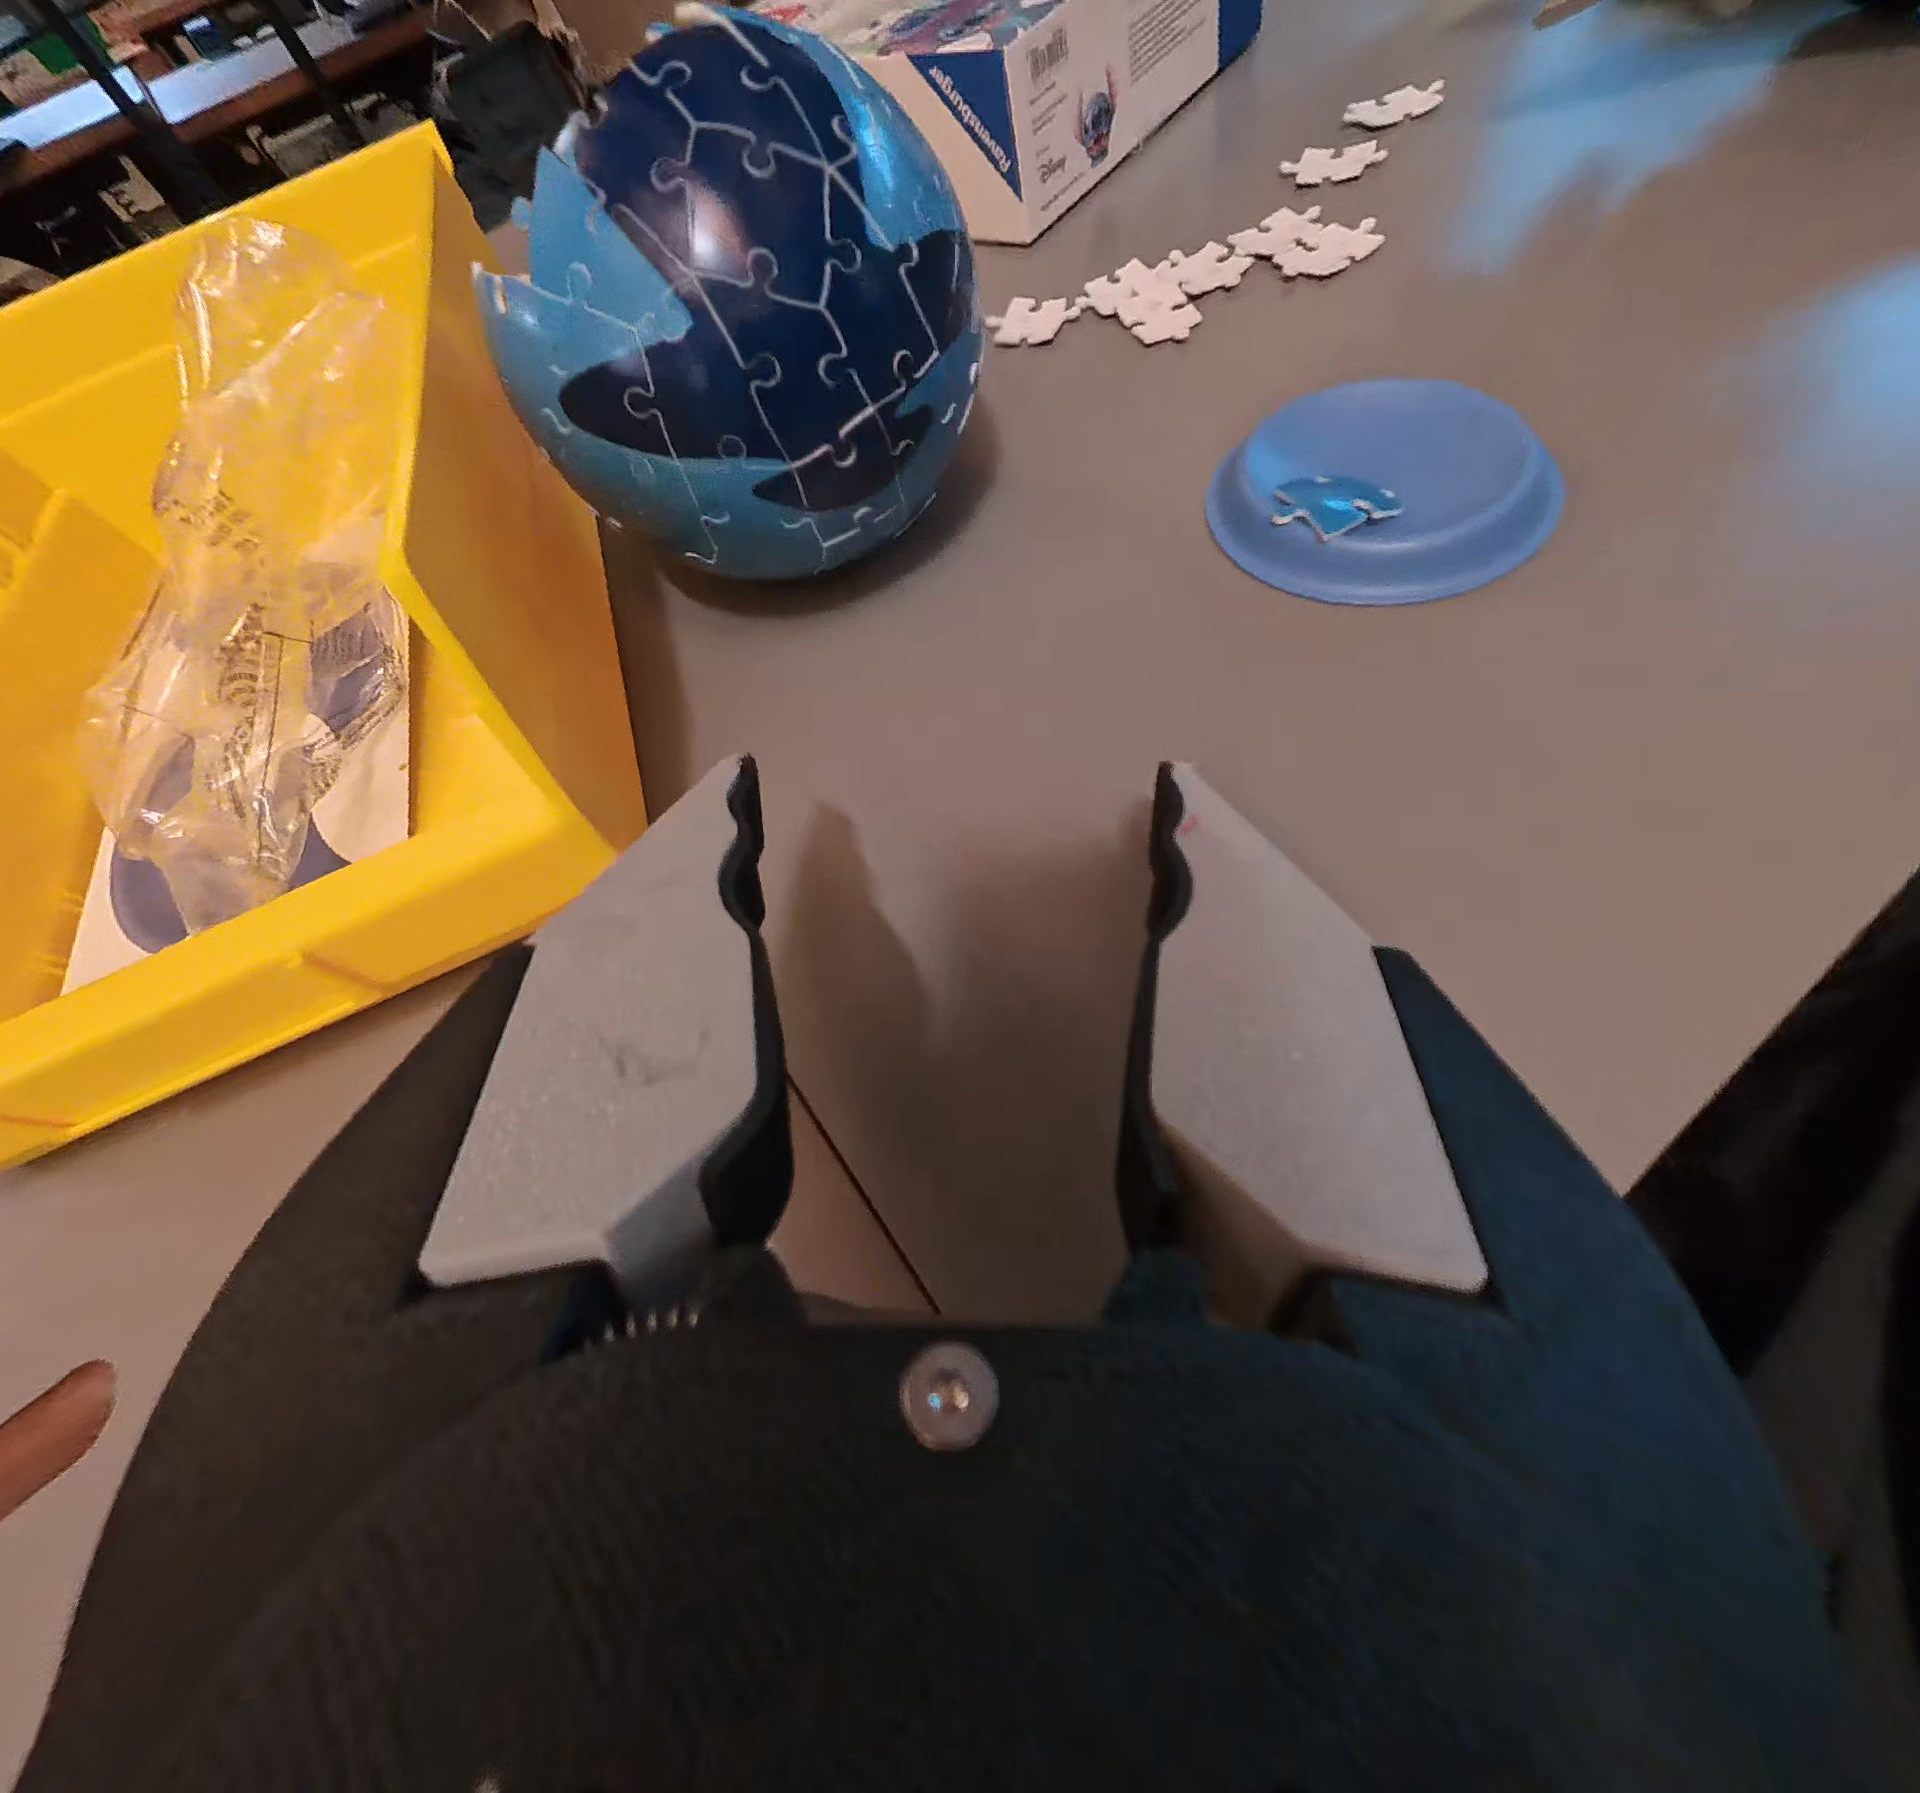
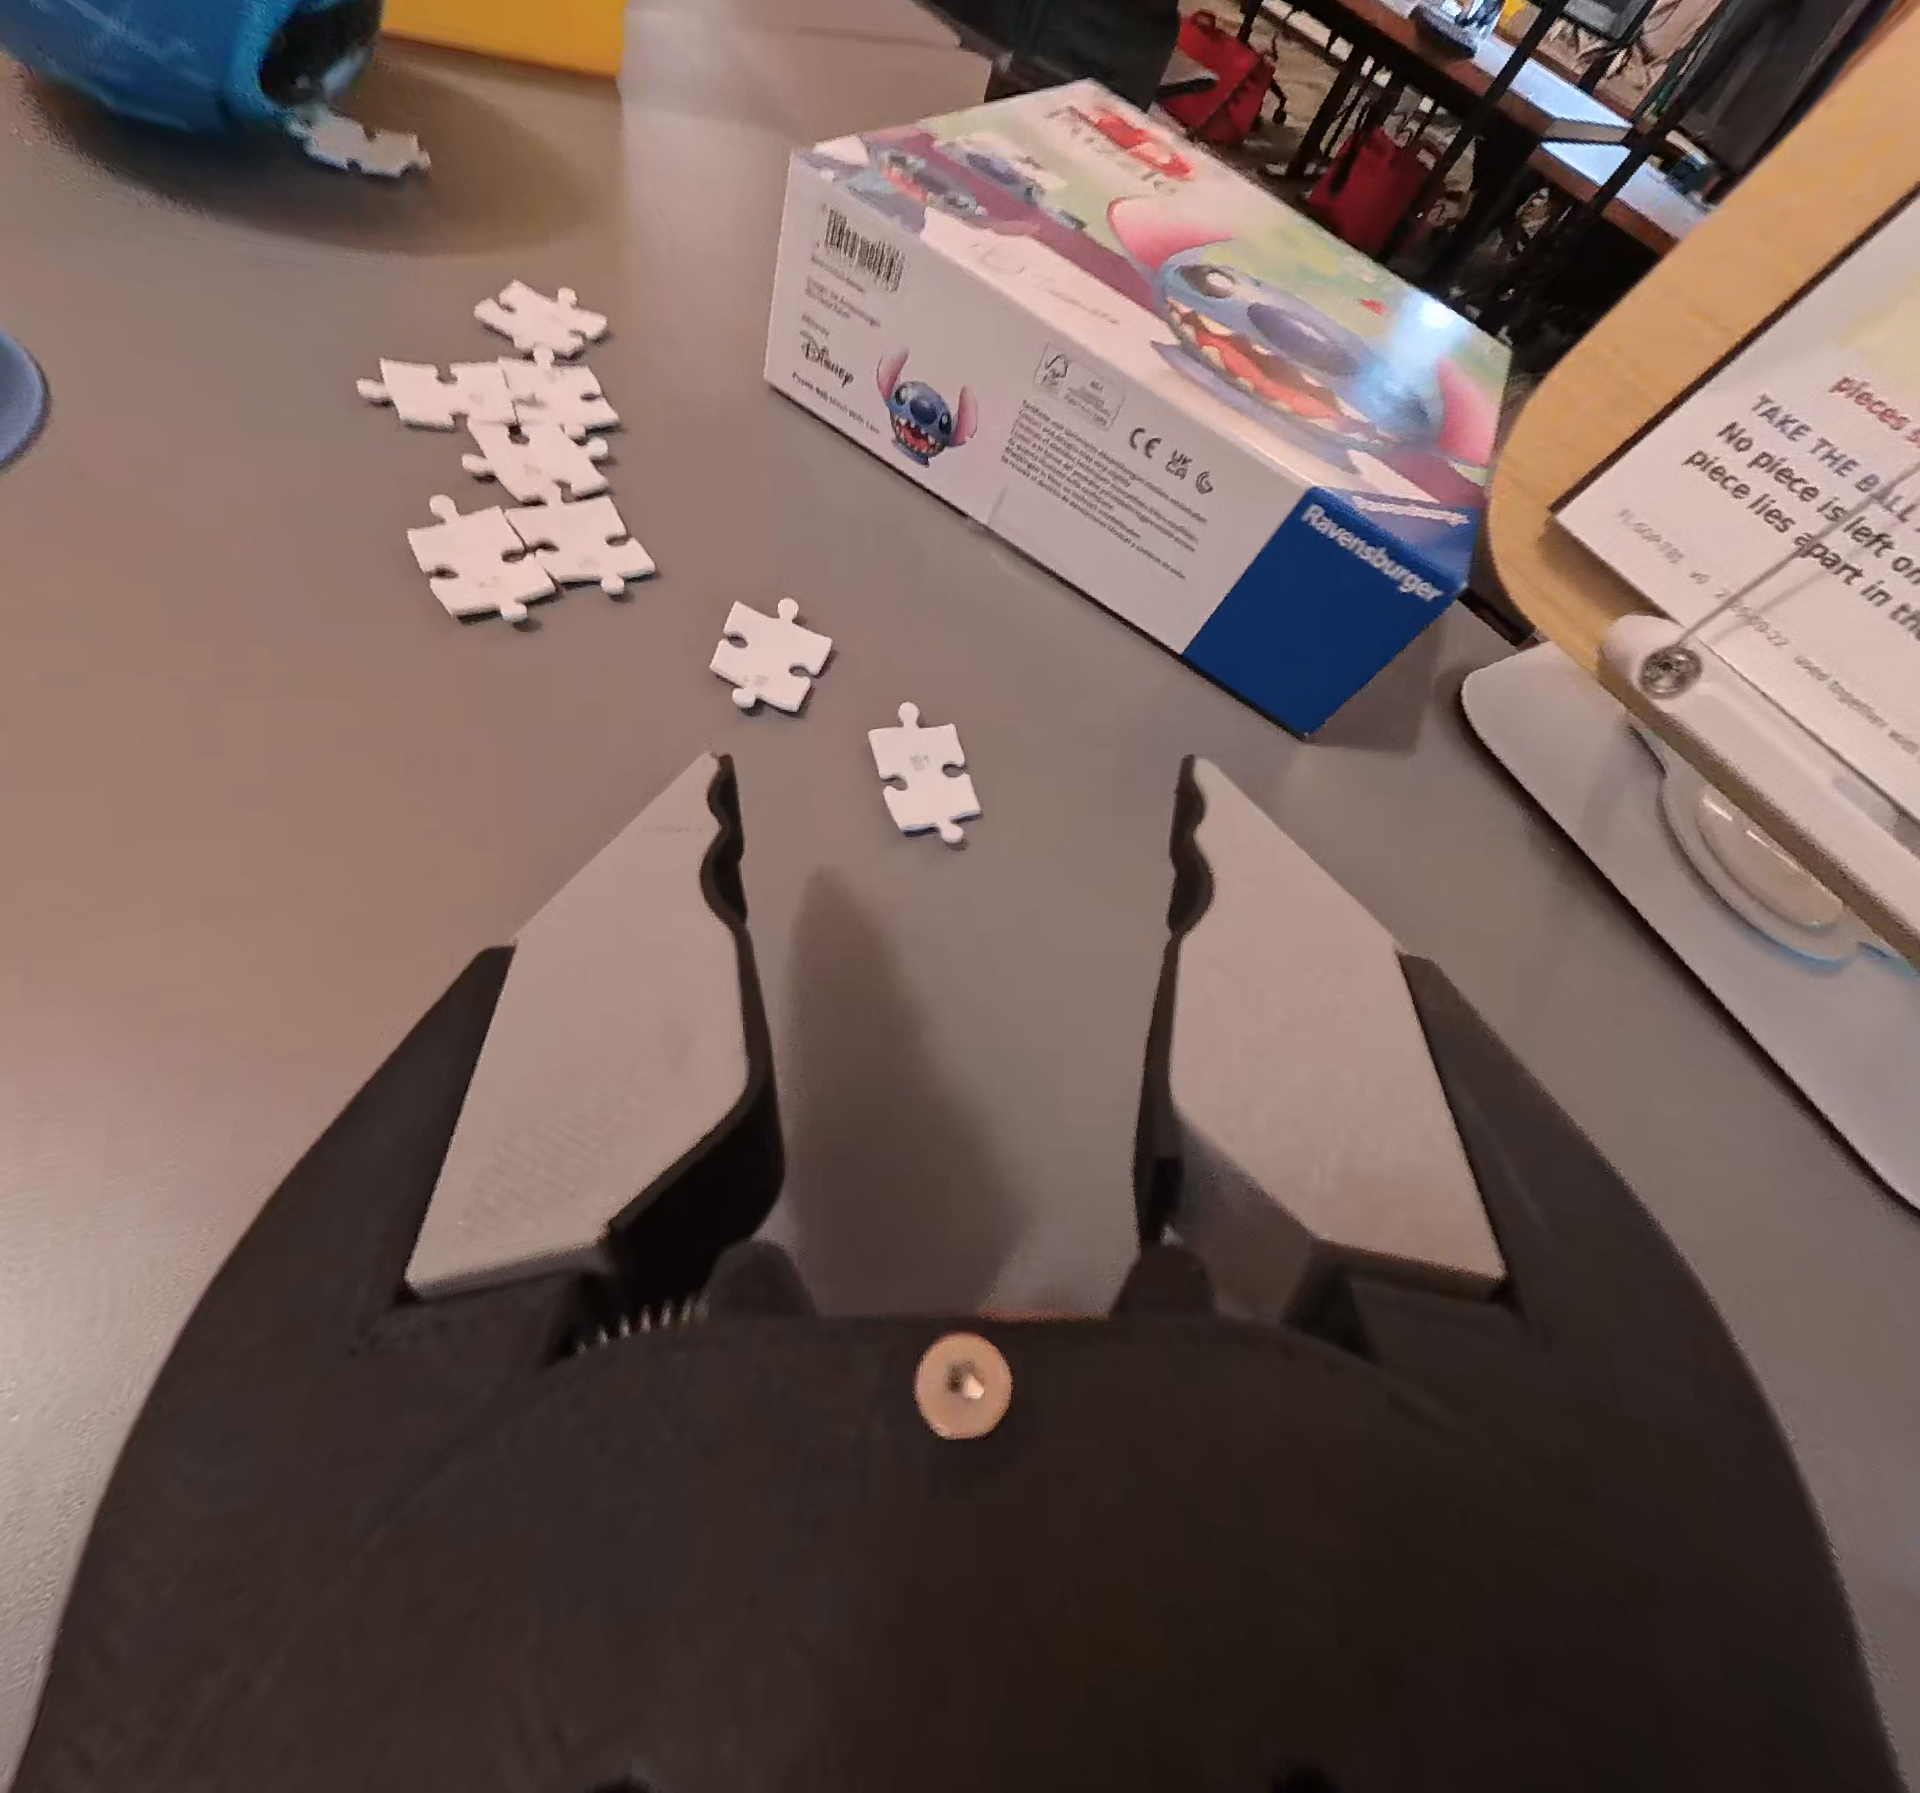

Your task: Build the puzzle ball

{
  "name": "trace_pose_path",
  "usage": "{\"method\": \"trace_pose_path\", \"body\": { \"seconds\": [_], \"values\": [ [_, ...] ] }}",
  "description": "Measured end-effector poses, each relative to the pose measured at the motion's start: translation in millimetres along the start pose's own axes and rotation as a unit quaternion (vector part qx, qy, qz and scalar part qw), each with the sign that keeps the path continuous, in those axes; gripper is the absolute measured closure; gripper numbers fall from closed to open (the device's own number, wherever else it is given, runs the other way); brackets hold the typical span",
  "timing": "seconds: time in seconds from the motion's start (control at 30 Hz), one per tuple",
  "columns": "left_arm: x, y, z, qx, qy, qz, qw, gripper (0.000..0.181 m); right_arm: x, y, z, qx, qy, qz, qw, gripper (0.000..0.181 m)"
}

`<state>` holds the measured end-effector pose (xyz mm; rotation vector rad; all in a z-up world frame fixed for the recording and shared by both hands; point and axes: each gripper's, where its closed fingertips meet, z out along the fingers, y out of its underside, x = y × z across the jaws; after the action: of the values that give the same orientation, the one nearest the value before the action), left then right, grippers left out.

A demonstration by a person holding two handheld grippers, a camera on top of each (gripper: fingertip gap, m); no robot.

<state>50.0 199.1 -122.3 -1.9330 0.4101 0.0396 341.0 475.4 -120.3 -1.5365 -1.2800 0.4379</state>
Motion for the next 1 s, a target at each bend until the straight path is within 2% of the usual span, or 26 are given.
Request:
{"method": "trace_pose_path", "body": {
  "seconds": [0.13,0.27,0.43,0.57,0.63,0.73,0.87,1.0],
  "values": [
    [8.0,-0.3,0.5,0.0,0.015,0.022,1.0,0.112,-8.8,2.8,10.3,-0.019,-0.008,-0.049,0.999,0.12],
    [15.2,-0.9,6.0,-0.004,0.03,0.044,0.999,0.115,-13.9,-0.6,17.0,-0.01,-0.021,-0.078,0.997,0.125],
    [11.5,-13.5,9.6,0.031,0.011,0.063,0.997,0.12,-10.3,-4.8,19.9,0.016,-0.042,-0.097,0.994,0.131],
    [9.0,-1.3,23.6,-0.025,0.034,0.029,0.999,0.102,-5.8,-9.5,22.3,0.043,-0.071,-0.103,0.991,0.134],
    [12.9,0.2,28.4,-0.034,0.046,0.041,0.998,0.103,-10.6,-13.1,19.1,0.057,-0.095,-0.1,0.989,0.137],
    [14.6,-2.5,31.4,-0.028,0.049,0.056,0.997,0.109,-27.4,-10.7,11.3,0.049,-0.135,-0.108,0.984,0.151],
    [10.6,0.5,37.8,-0.045,0.055,0.04,0.997,0.107,-48.0,-2.4,5.5,0.025,-0.148,-0.176,0.973,0.146],
    [18.2,3.7,42.7,-0.058,0.08,0.063,0.993,0.108,-76.5,-5.5,-2.2,0.038,-0.214,-0.175,0.96,0.14]
  ]
}}
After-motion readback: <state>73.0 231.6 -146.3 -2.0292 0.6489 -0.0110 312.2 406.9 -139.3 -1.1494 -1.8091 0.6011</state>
